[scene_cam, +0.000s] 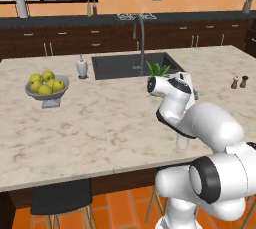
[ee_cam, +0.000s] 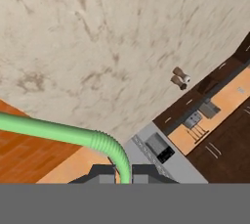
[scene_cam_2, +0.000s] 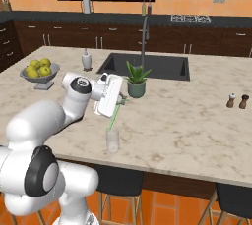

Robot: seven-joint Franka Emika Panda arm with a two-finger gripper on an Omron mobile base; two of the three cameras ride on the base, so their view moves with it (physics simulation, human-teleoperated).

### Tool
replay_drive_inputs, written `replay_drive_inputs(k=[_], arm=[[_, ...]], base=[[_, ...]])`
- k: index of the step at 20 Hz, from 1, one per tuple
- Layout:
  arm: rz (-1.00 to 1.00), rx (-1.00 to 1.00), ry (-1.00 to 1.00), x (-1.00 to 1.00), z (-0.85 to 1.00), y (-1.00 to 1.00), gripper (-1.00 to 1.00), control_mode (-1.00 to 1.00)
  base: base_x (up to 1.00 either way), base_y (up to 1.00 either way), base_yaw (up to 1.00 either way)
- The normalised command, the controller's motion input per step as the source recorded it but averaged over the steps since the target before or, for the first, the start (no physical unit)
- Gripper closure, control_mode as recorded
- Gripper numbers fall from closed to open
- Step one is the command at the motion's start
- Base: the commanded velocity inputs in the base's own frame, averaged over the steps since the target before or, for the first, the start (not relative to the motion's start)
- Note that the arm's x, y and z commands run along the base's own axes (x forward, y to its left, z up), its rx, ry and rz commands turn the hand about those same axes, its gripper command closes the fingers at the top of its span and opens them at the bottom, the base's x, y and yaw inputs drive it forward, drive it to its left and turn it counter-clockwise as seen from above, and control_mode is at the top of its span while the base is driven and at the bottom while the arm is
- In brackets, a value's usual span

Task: Take a straw from the drawer in front and place it inside the glass cup on the dining counter.

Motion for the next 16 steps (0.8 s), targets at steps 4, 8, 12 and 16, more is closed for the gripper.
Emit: replay_drive_inputs(k=[4,8,12,16], arm=[[0.0,-0.03,0.0,0.15,-0.1,0.0,1.0,-1.0],[0.0,-0.02,-0.02,0.02,-0.11,0.01,1.0,-1.0],[0.0,-0.02,-0.02,0.04,-0.17,0.0,1.0,-1.0],[0.0,-0.01,-0.01,0.11,-0.2,0.0,1.0,-1.0]], base=[[0.0,0.0,0.0],[0.0,0.0,0.0],[0.0,0.0,0.0],[0.0,0.0,0.0]])
